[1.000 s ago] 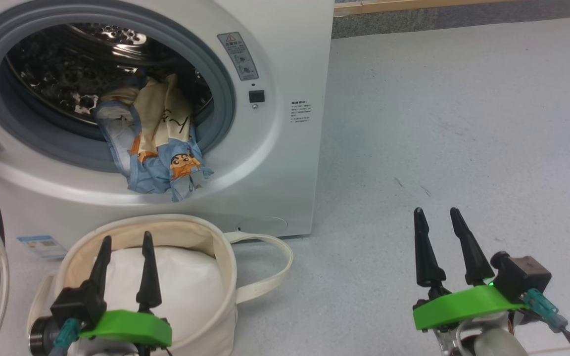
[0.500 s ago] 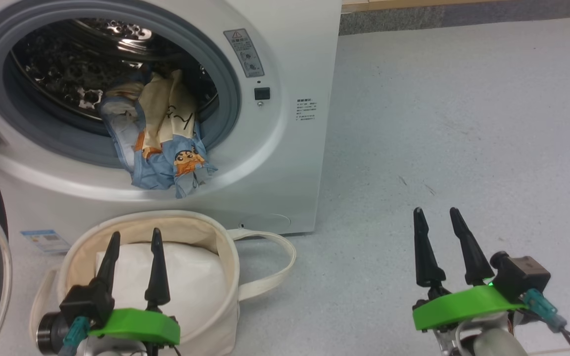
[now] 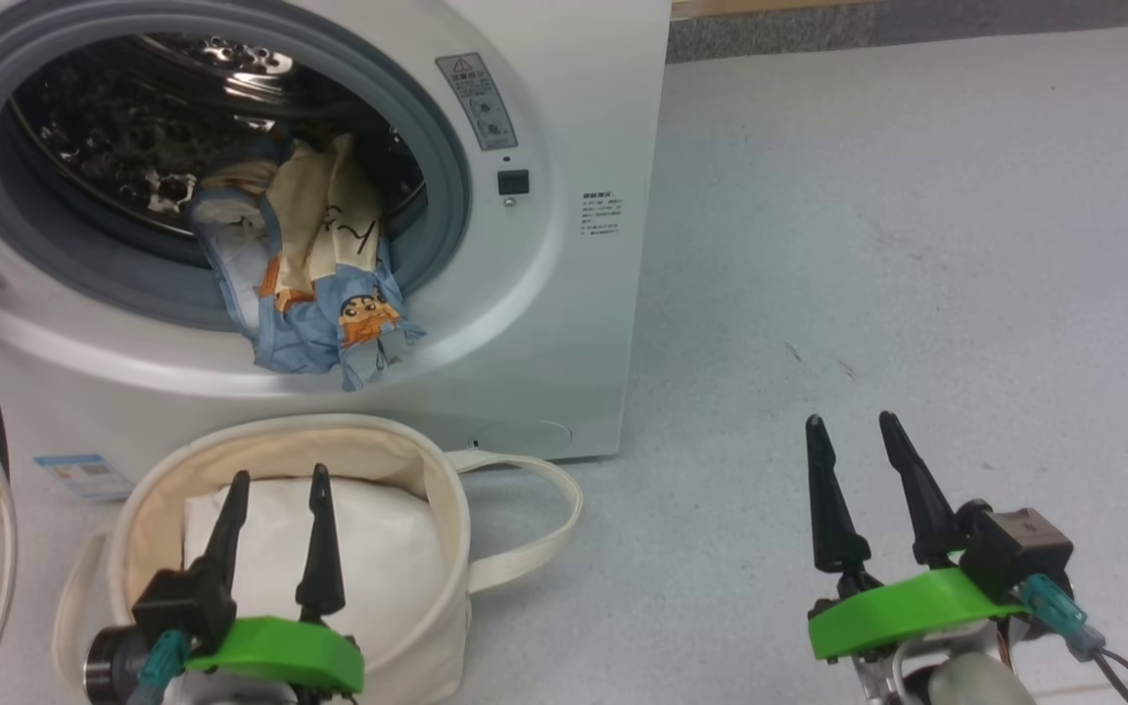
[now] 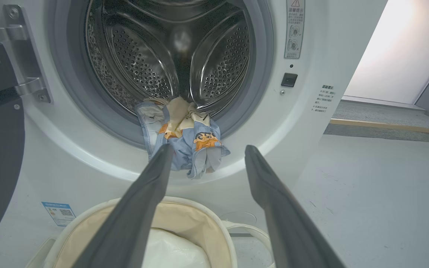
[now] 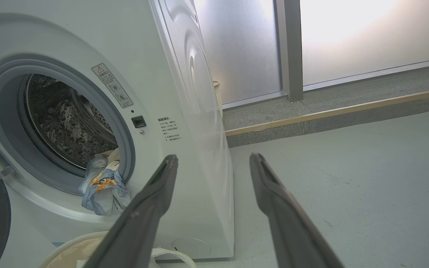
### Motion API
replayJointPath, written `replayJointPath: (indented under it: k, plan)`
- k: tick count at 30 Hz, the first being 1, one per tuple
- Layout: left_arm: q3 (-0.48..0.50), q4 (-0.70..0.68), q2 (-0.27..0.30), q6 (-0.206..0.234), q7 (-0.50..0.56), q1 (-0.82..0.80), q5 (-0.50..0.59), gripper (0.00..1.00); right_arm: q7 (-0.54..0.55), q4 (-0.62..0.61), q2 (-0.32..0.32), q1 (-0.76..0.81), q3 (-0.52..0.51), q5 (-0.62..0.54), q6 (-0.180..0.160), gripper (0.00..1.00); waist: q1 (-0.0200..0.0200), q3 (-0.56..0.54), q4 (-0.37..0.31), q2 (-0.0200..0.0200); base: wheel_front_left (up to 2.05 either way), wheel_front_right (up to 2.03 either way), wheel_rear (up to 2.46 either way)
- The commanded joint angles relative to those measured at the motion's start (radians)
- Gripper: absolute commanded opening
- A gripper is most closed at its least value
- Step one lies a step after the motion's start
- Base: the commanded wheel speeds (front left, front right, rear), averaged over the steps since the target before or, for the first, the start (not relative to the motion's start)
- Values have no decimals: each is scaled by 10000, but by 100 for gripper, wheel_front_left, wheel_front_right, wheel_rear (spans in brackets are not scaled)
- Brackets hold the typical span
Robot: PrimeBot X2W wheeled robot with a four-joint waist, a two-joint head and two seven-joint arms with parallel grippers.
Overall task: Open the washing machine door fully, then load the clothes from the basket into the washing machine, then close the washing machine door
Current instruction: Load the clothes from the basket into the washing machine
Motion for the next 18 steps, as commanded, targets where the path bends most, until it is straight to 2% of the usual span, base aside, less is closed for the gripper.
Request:
replayJointPath:
  k: [1, 7, 13, 16, 18]
  plan:
    - [245, -207, 118, -9, -47, -359, -85, 100, -122, -282, 28, -273, 206, -48, 6, 100, 0, 83, -8, -1, 0, 0, 0]
    - [147, 123, 118, -72, -47, -653, -303, 100, -122, -349, 28, -484, 211, 65, 6, 100, 0, 464, -65, -1, 0, 0, 0]
    - [-38, 1356, 118, -268, -47, -1595, -534, 100, -122, -457, 28, -751, 151, -124, 6, 100, 0, 1209, -55, -1, 0, 0, 0]
    - [82, 2100, 118, -667, -47, -2362, -1715, 100, -122, -562, 28, -931, 114, -134, 6, 100, 0, 1767, -59, -1, 0, 0, 0]
    - [-27, 2605, 118, -865, -47, -2975, -1698, 100, -122, -630, 28, -1074, 128, -137, 6, 100, 0, 2208, -57, -1, 0, 0, 0]
